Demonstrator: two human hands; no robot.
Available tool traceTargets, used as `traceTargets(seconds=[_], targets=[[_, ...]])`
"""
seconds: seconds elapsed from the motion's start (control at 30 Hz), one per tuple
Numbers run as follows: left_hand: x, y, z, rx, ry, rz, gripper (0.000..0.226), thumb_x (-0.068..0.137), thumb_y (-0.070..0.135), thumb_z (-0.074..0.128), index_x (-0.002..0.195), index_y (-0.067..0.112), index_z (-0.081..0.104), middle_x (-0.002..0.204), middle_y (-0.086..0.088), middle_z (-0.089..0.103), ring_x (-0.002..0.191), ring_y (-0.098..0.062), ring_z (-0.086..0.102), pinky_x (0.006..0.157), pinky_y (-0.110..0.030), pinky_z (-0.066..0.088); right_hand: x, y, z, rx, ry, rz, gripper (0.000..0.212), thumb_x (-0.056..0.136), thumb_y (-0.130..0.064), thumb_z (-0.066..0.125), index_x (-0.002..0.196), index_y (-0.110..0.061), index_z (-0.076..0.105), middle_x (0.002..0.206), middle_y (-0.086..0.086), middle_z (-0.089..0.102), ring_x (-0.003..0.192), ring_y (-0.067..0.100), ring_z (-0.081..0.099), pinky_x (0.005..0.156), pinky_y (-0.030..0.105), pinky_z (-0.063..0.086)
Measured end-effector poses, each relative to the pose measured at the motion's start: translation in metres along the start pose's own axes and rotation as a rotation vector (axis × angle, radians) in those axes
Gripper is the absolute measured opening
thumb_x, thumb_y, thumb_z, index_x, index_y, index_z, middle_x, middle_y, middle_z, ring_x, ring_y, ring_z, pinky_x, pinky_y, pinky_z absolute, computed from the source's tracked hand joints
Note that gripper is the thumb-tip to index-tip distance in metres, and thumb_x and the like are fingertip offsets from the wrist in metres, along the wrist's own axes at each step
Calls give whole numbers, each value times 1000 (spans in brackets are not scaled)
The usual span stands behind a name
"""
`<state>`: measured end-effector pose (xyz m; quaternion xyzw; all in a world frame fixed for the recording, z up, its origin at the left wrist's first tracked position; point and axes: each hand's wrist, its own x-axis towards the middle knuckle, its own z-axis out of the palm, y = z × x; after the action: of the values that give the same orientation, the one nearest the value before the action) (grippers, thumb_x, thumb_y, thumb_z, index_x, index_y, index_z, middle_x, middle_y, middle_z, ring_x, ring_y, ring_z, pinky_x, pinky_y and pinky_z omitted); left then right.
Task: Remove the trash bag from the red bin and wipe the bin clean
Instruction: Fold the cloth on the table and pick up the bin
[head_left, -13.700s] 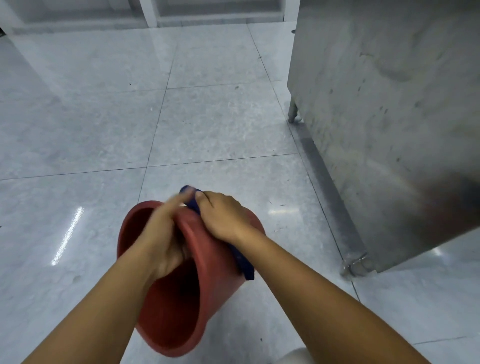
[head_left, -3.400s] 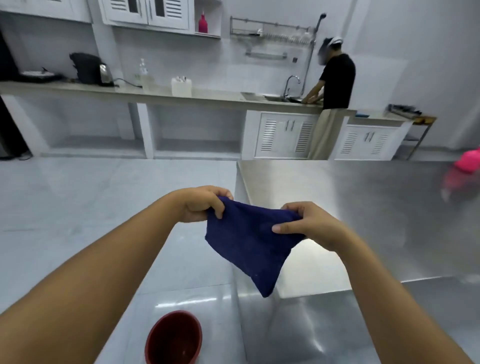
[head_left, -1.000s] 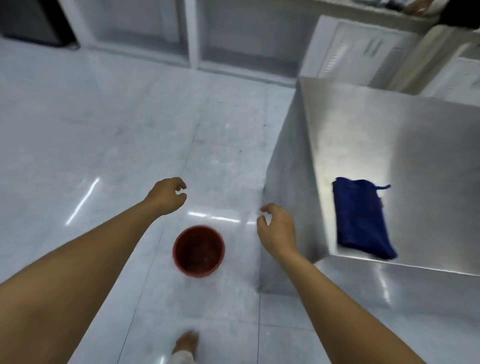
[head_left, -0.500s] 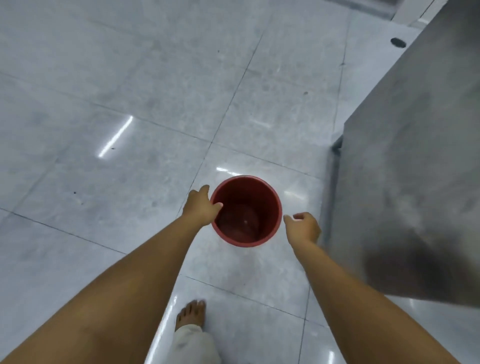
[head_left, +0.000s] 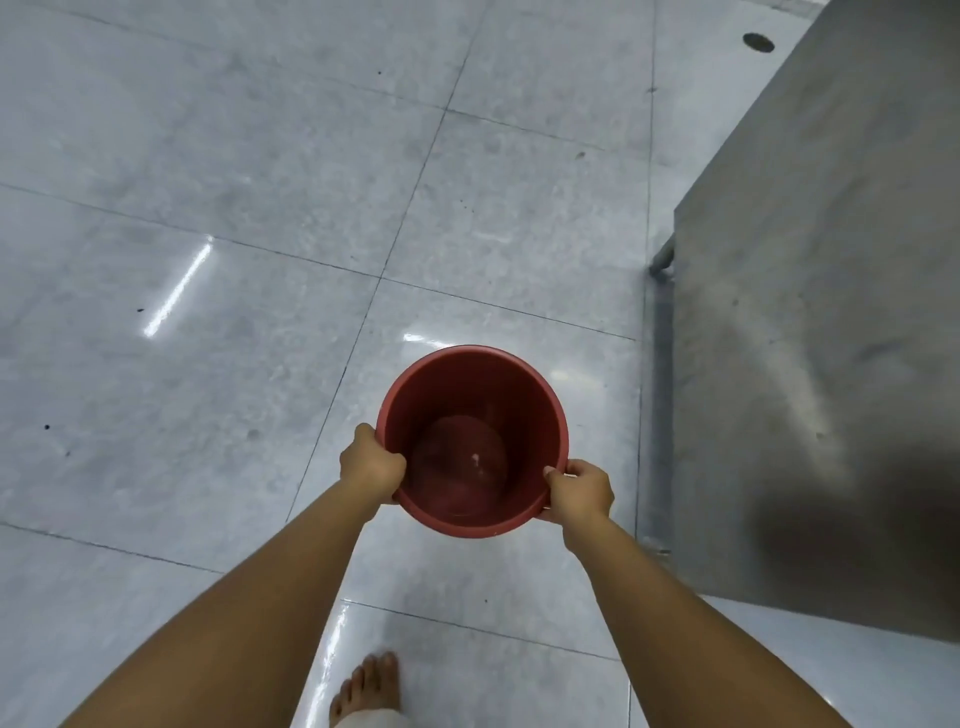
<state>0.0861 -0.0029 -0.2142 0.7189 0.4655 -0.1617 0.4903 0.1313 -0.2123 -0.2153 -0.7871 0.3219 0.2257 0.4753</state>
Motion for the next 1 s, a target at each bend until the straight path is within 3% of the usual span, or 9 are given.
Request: traceTargets(seconds=[0.07,0.23,0.3,0.4,0.53,0.73,0.87,1.0], targets=[[-24,11,-16,6,-32,-1,27,82,-4,45,107,7,45,105,-19,55,89,-41,62,60,-42,58,-24,-8,-18,27,-4,32,17,92,-8,56,80,-20,59,93,11,66,83,34,68,55,35,58],[-111,45,-66,63,-235,-52,20,81,-6,56,93,9,49,104,-21,62,90,-35,65,69,-43,58,-112,-27,-83,138,-18,198,10,91,-3,56,97,-6,64,101,21,68,90,40,68,75,54,59],[-149,56,-77,102,-300,-69,21,81,-7,58,85,11,49,103,-22,64,87,-34,67,71,-43,59,-145,-25,-114,157,-22,267,11,90,0,57,97,-3,65,100,23,68,89,40,68,76,55,58],[-194,63,-74,198,-367,-71,18,80,-6,59,91,7,52,101,-23,65,85,-35,68,70,-42,60,-179,-10,-156,180,-26,367,11,87,6,58,93,1,65,97,25,68,87,39,68,78,53,58],[-245,64,-45,264,-411,-79,20,79,-6,57,97,3,56,101,-23,65,84,-38,69,68,-43,61,-201,20,-214,237,-8,420,15,83,11,59,77,-2,63,94,28,69,87,41,68,75,49,58],[-319,36,22,220,-417,-37,19,79,-5,60,94,6,56,99,-21,67,80,-33,69,66,-39,60,-199,80,-302,245,-32,401,13,81,12,63,79,-1,65,88,22,69,78,34,68,58,38,57],[-365,5,69,156,-384,-51,20,80,-9,58,93,5,54,95,-21,66,78,-34,67,67,-40,58,-199,118,-354,234,-51,352,12,80,10,65,82,-1,66,93,22,68,87,38,68,78,48,59],[-401,-21,120,124,-392,-64,18,80,-8,60,88,7,54,94,-20,67,81,-34,68,73,-43,59,-197,156,-404,203,-46,353,14,81,8,65,75,-4,63,95,21,67,93,40,67,84,51,57]])
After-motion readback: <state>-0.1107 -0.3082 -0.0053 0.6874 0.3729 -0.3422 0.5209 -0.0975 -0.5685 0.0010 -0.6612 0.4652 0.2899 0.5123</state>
